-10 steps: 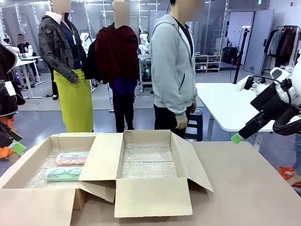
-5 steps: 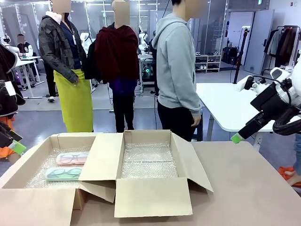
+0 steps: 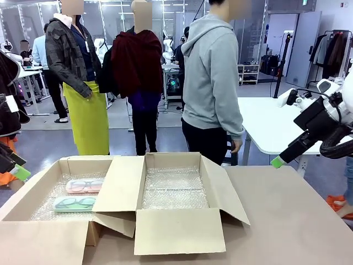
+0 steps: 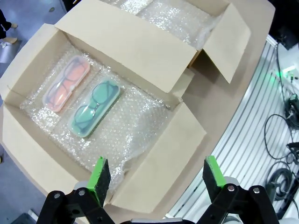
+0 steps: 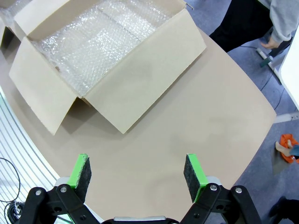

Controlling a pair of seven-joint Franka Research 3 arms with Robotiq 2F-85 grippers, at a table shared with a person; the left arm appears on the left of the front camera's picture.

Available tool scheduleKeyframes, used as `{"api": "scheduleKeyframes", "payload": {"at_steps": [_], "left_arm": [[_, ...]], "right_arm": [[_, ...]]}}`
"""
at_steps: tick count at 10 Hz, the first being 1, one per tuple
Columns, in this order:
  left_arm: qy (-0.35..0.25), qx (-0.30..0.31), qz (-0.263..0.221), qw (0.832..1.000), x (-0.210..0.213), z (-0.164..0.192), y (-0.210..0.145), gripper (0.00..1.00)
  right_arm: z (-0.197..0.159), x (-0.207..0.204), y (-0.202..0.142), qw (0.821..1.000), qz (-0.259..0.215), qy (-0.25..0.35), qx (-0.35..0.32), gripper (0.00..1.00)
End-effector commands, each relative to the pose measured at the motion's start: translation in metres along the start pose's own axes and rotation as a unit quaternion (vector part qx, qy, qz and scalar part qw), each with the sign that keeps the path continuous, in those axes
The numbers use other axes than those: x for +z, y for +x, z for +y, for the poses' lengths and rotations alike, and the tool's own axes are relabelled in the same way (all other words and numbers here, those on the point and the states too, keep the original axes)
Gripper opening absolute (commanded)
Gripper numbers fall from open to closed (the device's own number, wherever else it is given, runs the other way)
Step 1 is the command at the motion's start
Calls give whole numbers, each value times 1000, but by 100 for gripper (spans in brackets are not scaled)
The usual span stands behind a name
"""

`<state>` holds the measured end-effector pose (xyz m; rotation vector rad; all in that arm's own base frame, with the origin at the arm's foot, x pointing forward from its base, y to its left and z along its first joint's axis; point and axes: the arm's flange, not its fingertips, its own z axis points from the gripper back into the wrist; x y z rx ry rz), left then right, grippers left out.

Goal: Pack the glasses set securely to prepare it for shipping.
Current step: Position the Package Box on the left side of the table.

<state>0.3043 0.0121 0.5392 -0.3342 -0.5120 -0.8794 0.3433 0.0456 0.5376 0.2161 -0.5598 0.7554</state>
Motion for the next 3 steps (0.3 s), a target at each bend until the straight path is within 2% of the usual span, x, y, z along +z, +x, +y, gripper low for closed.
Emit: {"api": "scheduleKeyframes", "payload": {"at_steps": [1,3], "left_arm": [[11,3,5,1000,1,1,1,100],[11,3,5,1000,1,1,1,100]], "right_arm": [[2,0,-1,1000,2,0,1,100],[2,0,-1,1000,2,0,1,100]]}}
